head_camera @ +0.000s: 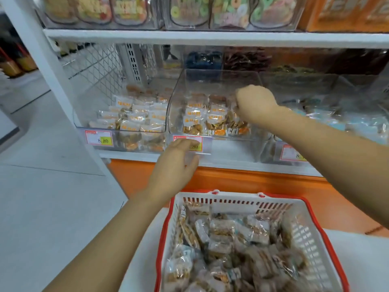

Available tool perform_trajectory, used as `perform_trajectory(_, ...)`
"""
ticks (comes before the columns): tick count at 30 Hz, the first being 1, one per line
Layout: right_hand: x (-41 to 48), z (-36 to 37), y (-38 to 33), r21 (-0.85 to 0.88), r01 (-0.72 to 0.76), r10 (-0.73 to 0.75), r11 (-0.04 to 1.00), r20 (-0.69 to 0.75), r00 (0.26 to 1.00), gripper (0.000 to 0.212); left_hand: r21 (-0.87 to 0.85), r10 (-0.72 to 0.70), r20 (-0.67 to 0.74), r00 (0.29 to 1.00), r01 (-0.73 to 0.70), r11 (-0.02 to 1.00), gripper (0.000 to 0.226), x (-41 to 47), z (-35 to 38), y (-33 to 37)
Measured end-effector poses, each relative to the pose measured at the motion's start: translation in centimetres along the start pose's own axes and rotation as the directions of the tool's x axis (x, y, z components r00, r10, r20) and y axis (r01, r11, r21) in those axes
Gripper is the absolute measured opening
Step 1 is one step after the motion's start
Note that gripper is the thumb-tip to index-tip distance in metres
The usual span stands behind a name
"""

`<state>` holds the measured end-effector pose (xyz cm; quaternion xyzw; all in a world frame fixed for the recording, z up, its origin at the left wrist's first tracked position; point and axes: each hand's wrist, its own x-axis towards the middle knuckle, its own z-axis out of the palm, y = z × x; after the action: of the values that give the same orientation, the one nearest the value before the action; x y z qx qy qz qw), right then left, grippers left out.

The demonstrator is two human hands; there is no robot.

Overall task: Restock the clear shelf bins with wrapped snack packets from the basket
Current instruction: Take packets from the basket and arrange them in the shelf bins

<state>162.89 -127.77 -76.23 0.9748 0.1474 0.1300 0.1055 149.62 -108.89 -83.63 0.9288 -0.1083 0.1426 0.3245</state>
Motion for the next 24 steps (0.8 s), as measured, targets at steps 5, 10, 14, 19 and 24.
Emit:
perform_trajectory(5,-10.8,-0.1,-4.1,0.296,0.066,-0.067,0.953,-0.008,0.998,0.022,0.093,-0.278,0.211,0.937,0.264,0.96,0.019,-4.8,-1.4,-3.0)
perform_trajectory(10,-19.9,6.3,-9.0,0.467,-0.001,-0.219,0.884,0.417,0.882,0.028,0.395,-0.408,0.592,0.695,0.191,0.899,0.018,-10.8,0.0,-6.3)
perform_trajectory(14,-25.3,10.8,-12.2,0.583,-0.158,-0.338,0.797,0.648,0.683,0.059,0.476,-0.44,0.686,0.58,0.1,0.874,0.029,-15.2,2.4,-7.3)
perform_trajectory(19,-29.7,14.5,-15.4,0.585,-0.109,-0.366,0.804,0.631,0.683,0.089,0.482,-0.445,0.71,0.546,0.083,0.872,0.039,-17.4,3.3,-6.8)
perform_trajectory(24,-29.6,14.8,-14.8,0.584,-0.206,-0.264,0.786,0.617,0.741,0.077,0.496,-0.459,0.707,0.538,0.087,0.864,0.037,-16.6,2.6,-6.2)
